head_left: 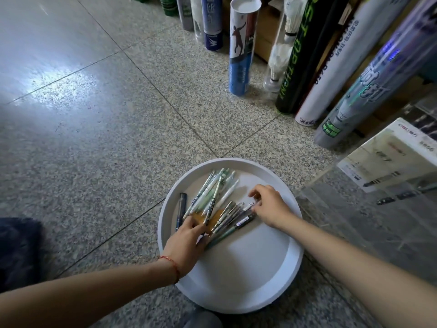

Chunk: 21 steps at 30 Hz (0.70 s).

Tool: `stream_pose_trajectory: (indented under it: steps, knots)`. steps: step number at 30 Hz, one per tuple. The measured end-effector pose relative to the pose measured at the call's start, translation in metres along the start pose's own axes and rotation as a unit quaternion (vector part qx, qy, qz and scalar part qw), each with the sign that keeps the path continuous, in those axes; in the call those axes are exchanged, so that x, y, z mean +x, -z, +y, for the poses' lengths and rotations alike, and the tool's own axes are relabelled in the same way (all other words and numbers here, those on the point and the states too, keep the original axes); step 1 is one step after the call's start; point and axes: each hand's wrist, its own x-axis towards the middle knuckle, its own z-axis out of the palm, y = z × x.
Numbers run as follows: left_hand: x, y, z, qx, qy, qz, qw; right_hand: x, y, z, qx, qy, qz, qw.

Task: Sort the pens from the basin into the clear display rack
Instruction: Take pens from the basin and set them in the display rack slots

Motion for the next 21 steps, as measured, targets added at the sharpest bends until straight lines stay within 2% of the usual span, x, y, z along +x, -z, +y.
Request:
stream_pose_trajectory:
  steps: [2, 6, 10, 13, 17, 21]
  knots:
    - [-0.005, -0.001, -0.003, -0.014, 0.006, 0.002, 1.0, -0.004, 0.0, 0.002, 0.023, -0.008, 0.022, 0.999]
    - [0.0, 0.0, 0.001, -0.058, 0.054, 0.048, 0.996, -0.01, -0.004, -0.001, 0.008, 0.036, 0.05, 0.998]
    - [0.028, 0.003, 0.021, -0.022, 0.084, 0.042, 0.995, -0.007, -0.011, -0.012, -0.027, 0.072, 0.055, 0.996]
    - [0.041, 0.003, 0.031, 0.02, 0.105, 0.021, 0.994, -0.004, -0.016, -0.022, -0.092, 0.113, 0.043, 0.988]
    - [0.036, 0.002, 0.031, 0.062, 0.109, -0.013, 0.992, 0.0, -0.026, -0.031, -0.241, 0.141, 0.016, 0.96]
    - [0.032, 0.002, 0.028, 0.048, 0.12, -0.019, 0.991, 0.002, -0.029, -0.036, -0.272, 0.16, 0.015, 0.949]
